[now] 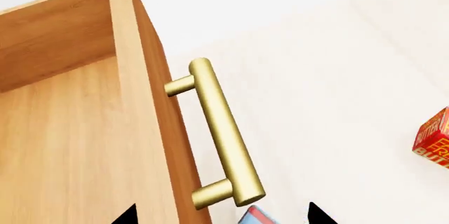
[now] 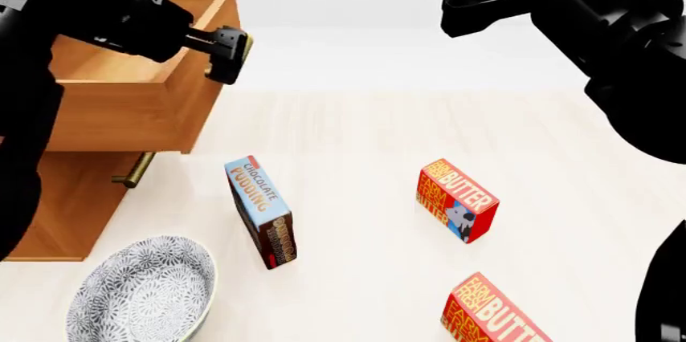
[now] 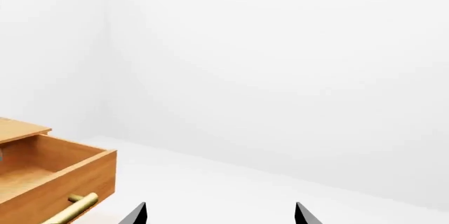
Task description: Put the butter at the front in the top drawer of the cabinet and close it.
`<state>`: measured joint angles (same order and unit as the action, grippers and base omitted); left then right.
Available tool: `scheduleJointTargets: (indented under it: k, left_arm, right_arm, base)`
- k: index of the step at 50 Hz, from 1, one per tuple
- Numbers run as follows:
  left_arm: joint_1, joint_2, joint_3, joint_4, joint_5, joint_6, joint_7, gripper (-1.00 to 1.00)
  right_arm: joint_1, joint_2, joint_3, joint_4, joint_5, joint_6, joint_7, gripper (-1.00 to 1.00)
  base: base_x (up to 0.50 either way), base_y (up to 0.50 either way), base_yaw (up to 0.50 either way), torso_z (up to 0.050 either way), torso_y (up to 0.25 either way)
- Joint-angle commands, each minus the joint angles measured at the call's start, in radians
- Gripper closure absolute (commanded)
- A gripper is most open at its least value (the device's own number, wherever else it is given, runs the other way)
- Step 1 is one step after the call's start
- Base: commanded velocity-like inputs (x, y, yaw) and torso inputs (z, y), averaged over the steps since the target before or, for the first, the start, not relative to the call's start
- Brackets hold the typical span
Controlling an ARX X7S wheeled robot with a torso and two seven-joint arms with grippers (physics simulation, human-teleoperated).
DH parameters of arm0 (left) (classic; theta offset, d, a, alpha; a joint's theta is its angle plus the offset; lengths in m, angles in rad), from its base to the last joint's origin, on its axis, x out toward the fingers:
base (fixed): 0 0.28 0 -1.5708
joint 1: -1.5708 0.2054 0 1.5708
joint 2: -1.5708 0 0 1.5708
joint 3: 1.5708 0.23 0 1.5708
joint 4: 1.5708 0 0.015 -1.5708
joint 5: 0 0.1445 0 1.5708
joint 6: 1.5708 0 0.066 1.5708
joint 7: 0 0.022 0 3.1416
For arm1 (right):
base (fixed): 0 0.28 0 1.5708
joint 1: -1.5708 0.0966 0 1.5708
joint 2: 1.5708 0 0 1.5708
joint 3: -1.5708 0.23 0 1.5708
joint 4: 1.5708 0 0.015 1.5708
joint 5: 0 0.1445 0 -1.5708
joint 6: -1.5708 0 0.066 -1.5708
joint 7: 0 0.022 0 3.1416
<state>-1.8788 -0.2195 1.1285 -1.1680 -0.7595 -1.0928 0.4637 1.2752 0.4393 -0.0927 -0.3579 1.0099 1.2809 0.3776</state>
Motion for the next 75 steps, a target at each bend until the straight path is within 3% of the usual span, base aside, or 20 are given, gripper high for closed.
scheduleJointTargets:
  k: [1, 10, 15, 18, 22, 25, 31, 35, 44, 47, 53, 57, 65, 75]
  left_arm:
    - [-0.018, 0.104, -0.019, -0.03, -0.002, 0.065, 0.103, -1.0]
    - [-0.056, 0.168, -0.009, -0.062, 0.013, 0.097, 0.153, -1.0]
    - [-0.087, 0.15, -0.033, -0.002, -0.003, 0.084, 0.112, -1.0]
    - [-0.132, 0.137, -0.072, 0.009, -0.012, 0.113, 0.04, -1.0]
    - [-0.185, 0.088, -0.153, 0.101, -0.026, 0.174, -0.158, -1.0]
    - [-0.164, -0.003, -0.209, 0.34, -0.056, 0.146, -0.336, -1.0]
    - [-0.015, -0.218, -0.311, 0.893, -0.11, 0.127, -0.647, -1.0]
    - [0.1, -0.357, -0.338, 1.222, -0.105, 0.184, -0.761, -1.0]
    - [0.318, -0.558, -0.487, 1.679, -0.261, 0.18, -1.054, -1.0]
    - [0.402, -0.605, -0.55, 1.752, -0.333, 0.197, -1.159, -1.0]
    - [0.522, -0.683, -0.548, 1.862, -0.241, 0.255, -1.234, -1.0]
    - [0.719, -0.781, -0.589, 1.966, -0.316, 0.349, -1.294, -1.0]
    - [0.972, -0.912, -0.6, 2.046, -0.299, 0.47, -1.372, -1.0]
    - [1.096, -0.978, -0.611, 2.049, -0.289, 0.547, -1.415, -1.0]
  right_arm:
    - [0.013, 0.002, 0.004, -0.008, 0.023, 0.011, 0.01, -1.0]
    - [0.005, 0.006, 0.0, -0.004, 0.027, -0.002, 0.006, -1.0]
    - [0.005, 0.009, -0.004, 0.001, 0.025, -0.01, 0.002, -1.0]
    - [0.007, 0.01, -0.005, 0.002, 0.027, -0.011, 0.003, -1.0]
    - [0.006, 0.011, -0.003, -0.002, 0.033, -0.011, 0.006, -1.0]
    - [0.001, 0.013, -0.001, -0.006, 0.038, -0.013, 0.008, -1.0]
    - [-0.006, 0.017, 0.002, -0.011, 0.047, -0.016, 0.009, -1.0]
    - [-0.006, 0.021, 0.004, -0.013, 0.051, -0.019, 0.01, -1.0]
    - [-0.014, 0.025, 0.015, -0.025, 0.064, -0.025, 0.022, -1.0]
    - [-0.016, 0.026, 0.016, -0.029, 0.068, -0.026, 0.026, -1.0]
    - [-0.022, 0.029, 0.02, -0.038, 0.075, -0.028, 0.032, -1.0]
    - [-0.032, 0.036, 0.038, -0.057, 0.092, -0.022, 0.047, -1.0]
    - [-0.024, 0.052, 0.056, -0.086, 0.129, 0.005, 0.075, -1.0]
    - [0.004, 0.131, 0.055, -0.073, 0.243, 0.136, 0.073, -1.0]
  base:
    - [0.0, 0.0, 0.0, 0.0, 0.0]
    - [0.0, 0.0, 0.0, 0.0, 0.0]
    - [0.0, 0.0, 0.0, 0.0, 0.0]
    - [0.0, 0.0, 0.0, 0.0, 0.0]
    - [0.0, 0.0, 0.0, 0.0, 0.0]
    - [0.0, 0.0, 0.0, 0.0, 0.0]
    - [0.0, 0.0, 0.0, 0.0, 0.0]
    - [0.0, 0.0, 0.0, 0.0, 0.0]
    - [0.0, 0.0, 0.0, 0.0, 0.0]
    - [0.0, 0.0, 0.0, 0.0, 0.0]
    - [0.0, 0.0, 0.0, 0.0, 0.0]
    - [0.0, 0.0, 0.0, 0.0, 0.0]
    - [0.0, 0.0, 0.0, 0.0, 0.0]
    - [0.0, 0.0, 0.0, 0.0, 0.0]
